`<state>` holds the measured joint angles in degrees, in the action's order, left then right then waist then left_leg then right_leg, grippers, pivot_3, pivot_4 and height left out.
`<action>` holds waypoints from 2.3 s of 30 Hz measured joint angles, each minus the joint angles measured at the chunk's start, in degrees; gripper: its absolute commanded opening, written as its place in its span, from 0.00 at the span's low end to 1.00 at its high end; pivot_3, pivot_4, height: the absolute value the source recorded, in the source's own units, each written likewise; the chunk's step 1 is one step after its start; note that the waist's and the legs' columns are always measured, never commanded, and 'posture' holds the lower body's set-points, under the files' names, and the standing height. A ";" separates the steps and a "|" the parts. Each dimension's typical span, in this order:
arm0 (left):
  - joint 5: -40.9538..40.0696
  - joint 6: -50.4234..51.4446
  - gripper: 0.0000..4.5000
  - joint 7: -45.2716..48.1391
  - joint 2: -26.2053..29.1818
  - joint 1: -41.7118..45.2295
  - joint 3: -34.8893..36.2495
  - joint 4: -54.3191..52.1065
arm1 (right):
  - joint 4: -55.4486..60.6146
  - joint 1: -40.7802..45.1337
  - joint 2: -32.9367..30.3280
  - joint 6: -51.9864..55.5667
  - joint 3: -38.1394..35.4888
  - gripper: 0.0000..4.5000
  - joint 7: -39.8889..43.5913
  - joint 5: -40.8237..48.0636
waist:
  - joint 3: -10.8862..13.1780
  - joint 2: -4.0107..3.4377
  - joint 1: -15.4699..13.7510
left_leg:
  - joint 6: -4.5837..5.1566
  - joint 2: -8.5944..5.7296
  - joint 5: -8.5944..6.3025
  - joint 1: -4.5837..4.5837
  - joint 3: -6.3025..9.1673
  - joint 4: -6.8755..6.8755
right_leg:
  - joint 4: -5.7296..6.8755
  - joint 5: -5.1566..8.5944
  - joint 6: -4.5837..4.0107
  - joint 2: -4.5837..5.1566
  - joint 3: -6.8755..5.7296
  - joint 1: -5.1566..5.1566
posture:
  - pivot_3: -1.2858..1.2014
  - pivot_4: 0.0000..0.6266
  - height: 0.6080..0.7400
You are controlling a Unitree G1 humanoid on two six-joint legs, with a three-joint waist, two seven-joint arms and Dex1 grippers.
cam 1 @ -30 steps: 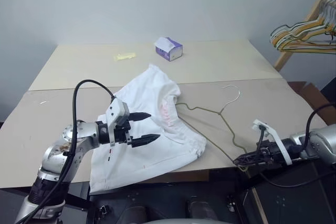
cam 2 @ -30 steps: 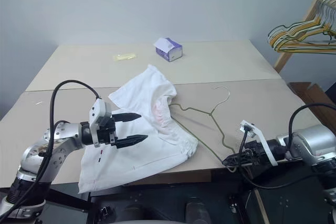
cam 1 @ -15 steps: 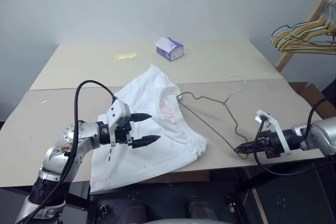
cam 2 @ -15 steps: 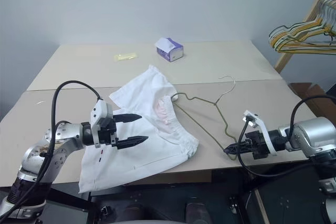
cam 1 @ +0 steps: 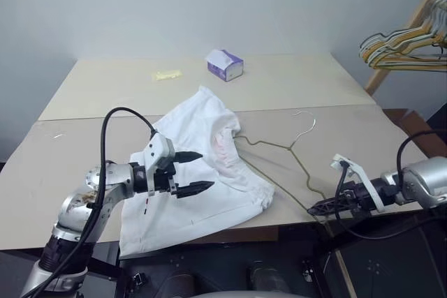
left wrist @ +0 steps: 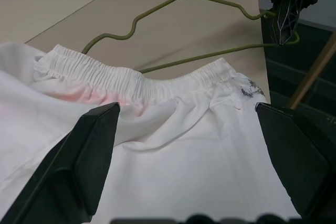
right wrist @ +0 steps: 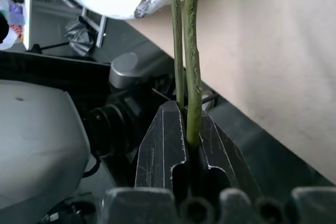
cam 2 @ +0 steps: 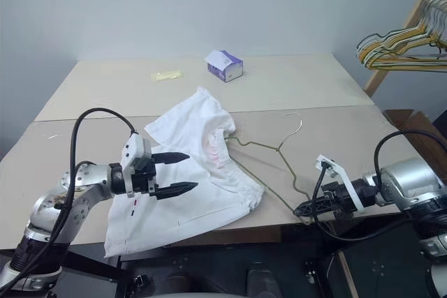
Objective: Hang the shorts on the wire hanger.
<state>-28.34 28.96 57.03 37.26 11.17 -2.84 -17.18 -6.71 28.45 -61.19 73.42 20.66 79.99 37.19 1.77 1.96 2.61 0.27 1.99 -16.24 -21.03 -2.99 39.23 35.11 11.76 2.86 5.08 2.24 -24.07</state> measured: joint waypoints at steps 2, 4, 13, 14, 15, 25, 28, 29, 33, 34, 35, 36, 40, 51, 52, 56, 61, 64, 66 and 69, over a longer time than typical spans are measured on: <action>0.17 -0.31 1.00 -0.01 -0.10 0.03 -0.47 0.00 | -1.03 2.80 1.48 0.56 1.04 0.00 -0.01 -0.47 | -0.02 -0.02 0.17 | 0.00 0.01 0.00 0.02 -0.01 0.00 | 0.00 -0.01 -0.01 -0.01 0.01 0.01 | 0.51 0.00 1.00; 0.41 -0.35 1.00 -0.03 -0.30 -0.03 -0.73 0.04 | -2.55 5.05 3.33 1.15 2.10 0.00 -0.06 -1.12 | -0.02 -0.02 0.07 | 0.00 0.00 0.00 -0.01 0.01 0.00 | -0.01 -0.01 -0.01 -0.02 0.00 -0.01 | 0.51 0.00 1.00; 1.34 -1.29 1.00 -0.22 -0.52 -0.71 -0.95 0.10 | -16.96 11.97 12.91 4.73 4.44 0.00 -6.99 -6.41 | -0.03 -0.02 -0.35 | 0.00 -0.02 0.00 -0.07 0.01 0.04 | -0.03 -0.03 0.00 0.02 -0.05 -0.02 | 0.51 0.00 1.00; 1.43 -1.33 1.00 -0.30 -0.52 -0.78 -0.95 0.10 | -17.85 12.00 13.20 4.73 3.88 0.00 -7.52 -6.62 | -0.04 -0.03 -0.40 | 0.00 -0.02 0.00 -0.07 0.01 0.04 | -0.03 -0.03 0.00 0.02 -0.05 -0.01 | 0.51 0.00 1.00; 1.54 -1.35 1.00 -0.37 -0.53 -0.83 -0.96 0.10 | -18.49 12.02 13.31 4.79 3.24 0.00 -7.81 -6.61 | -0.04 -0.03 -0.40 | 0.00 -0.02 0.00 -0.07 0.00 0.04 | -0.03 -0.04 0.01 0.02 -0.05 -0.01 | 0.51 0.00 1.00; 3.56 -2.67 1.00 -0.81 -0.82 -1.39 -2.01 0.11 | -11.56 8.65 11.34 8.57 -0.89 0.00 -6.49 -2.39 | -0.06 -0.08 0.05 | 0.00 -0.02 0.00 -0.05 0.01 0.05 | 0.00 -0.05 0.02 0.02 -0.02 0.00 | 0.50 0.00 1.00; 3.77 -2.79 1.00 -0.71 -0.95 -1.17 -2.74 0.14 | -10.16 8.81 11.35 8.28 0.99 0.00 -4.79 -2.15 | -0.08 -0.10 0.12 | 0.00 -0.01 0.00 -0.03 0.02 0.05 | 0.01 -0.05 0.02 0.00 -0.02 0.01 | 0.50 0.00 1.00; 3.82 -2.81 1.00 -0.69 -0.96 -1.15 -2.78 0.20 | -10.79 9.09 11.59 8.02 1.69 0.00 -4.39 -2.26 | -0.09 -0.10 0.10 | 0.00 -0.02 0.00 -0.03 0.01 0.05 | 0.01 -0.05 0.02 0.01 -0.02 0.01 | 0.51 0.00 1.00; 4.38 -2.92 1.00 -0.73 -1.02 -0.95 -2.93 0.57 | -16.71 12.27 14.13 5.39 4.67 0.00 -2.74 -4.44 | -0.10 -0.12 0.17 | 0.00 -0.02 0.00 -0.04 0.01 0.06 | 0.00 -0.05 0.02 0.00 -0.02 0.00 | 0.51 0.00 1.00; 4.66 -2.95 1.00 -0.77 -1.04 -0.94 -2.96 0.64 | -18.62 13.36 14.88 4.54 5.58 0.00 -2.54 -5.22 | -0.10 -0.12 0.18 | 0.00 -0.02 0.00 -0.04 0.00 0.06 | 0.00 -0.05 0.02 0.00 -0.02 -0.01 | 0.51 0.00 1.00; 4.91 -3.01 1.00 -0.82 -1.06 -0.95 -3.06 0.66 | -20.26 14.21 15.59 3.69 6.24 0.00 -2.25 -6.11 | -0.10 -0.12 0.16 | 0.00 -0.02 0.00 -0.05 0.00 0.06 | 0.00 -0.05 0.02 0.00 -0.02 -0.01 | 0.51 0.00 1.00; 5.16 -3.09 1.00 -0.90 -1.07 -0.99 -3.13 0.67 | -22.01 15.15 16.33 2.70 7.18 0.00 -1.58 -7.06 | -0.10 -0.12 0.13 | 0.00 -0.02 0.00 -0.05 0.01 0.06 | 0.00 -0.05 0.02 0.00 -0.03 -0.01 | 0.51 0.00 1.00; 5.82 -3.87 1.00 -1.29 -1.48 -1.34 -3.32 0.68 | -26.61 17.27 18.32 -0.72 8.91 0.00 0.62 -9.93 | -0.10 -0.13 0.03 | 0.00 -0.02 0.00 -0.06 0.00 0.06 | 0.00 -0.05 0.02 0.01 -0.03 -0.01 | 0.51 0.00 1.00; 6.68 -4.31 1.00 -1.51 -1.80 -2.23 -4.18 0.70 | -36.60 20.73 23.79 -9.84 5.19 0.00 0.89 -15.12 | -0.13 -0.17 0.13 | -0.01 -0.03 0.00 -0.06 0.01 0.06 | 0.04 -0.07 0.02 0.02 -0.03 -0.02 | 0.51 0.00 1.00; 6.73 -4.35 1.00 -1.51 -1.80 -2.22 -4.18 0.72 | -36.48 20.57 23.86 -10.97 3.15 0.00 -0.20 -15.12 | -0.13 -0.17 0.10 | -0.01 -0.03 0.00 -0.06 0.01 0.07 | 0.03 -0.07 0.02 0.02 -0.04 -0.02 | 0.51 0.00 1.00; 6.78 -4.83 1.00 -1.62 -2.00 -2.06 -4.28 1.02 | -28.18 15.02 23.67 -18.50 -6.15 0.00 -5.99 -14.67 | -0.14 -0.19 -0.07 | -0.01 -0.02 0.00 -0.08 0.04 0.06 | 0.04 -0.07 0.02 0.02 -0.08 -0.02 | 0.50 0.00 1.00; 7.00 -5.06 1.00 -1.85 -2.21 -1.88 -4.46 1.66 | -9.95 0.40 23.49 -31.69 -14.39 0.00 -10.46 -14.08 | -0.17 -0.24 -0.19 | -0.01 -0.03 0.00 -0.11 0.05 0.06 | 0.04 -0.07 0.04 0.04 -0.09 -0.05 | 0.50 0.00 1.00; 7.33 -5.15 1.00 -1.82 -2.36 -1.67 -4.56 1.93 | -1.76 -3.62 22.21 -35.40 -15.79 0.00 -9.63 -13.35 | -0.24 -0.35 0.14 | -0.01 -0.02 0.00 -0.02 0.02 0.07 | 0.06 -0.08 0.04 0.02 -0.04 0.02 | 0.50 0.00 1.00; 7.95 -5.32 1.00 -1.77 -2.41 -1.31 -4.67 2.45 | -1.14 -3.45 22.70 -38.35 -15.56 0.00 -10.84 -14.83 | -0.30 -0.35 0.55 | -0.01 -0.01 0.00 0.15 -0.01 0.06 | 0.05 -0.08 0.03 -0.01 -0.03 0.16 | 0.49 0.00 1.00; 8.27 -5.98 1.00 -1.62 -2.90 -0.23 -5.31 3.45 | -7.44 1.20 26.75 -40.32 -13.45 0.00 -15.46 -18.68 | -0.30 -0.36 1.54 | -0.01 -0.01 0.00 0.49 -0.04 0.06 | -0.01 -0.08 0.02 -0.01 -0.01 0.52 | 0.50 0.00 1.00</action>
<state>-20.07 22.98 55.41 34.36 10.94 -8.15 -13.73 -14.14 29.65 -34.44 33.10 7.21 64.54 18.51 1.47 1.60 4.15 0.26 1.98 -16.24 -20.54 -3.02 39.29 35.10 11.68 2.88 5.08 2.23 -23.55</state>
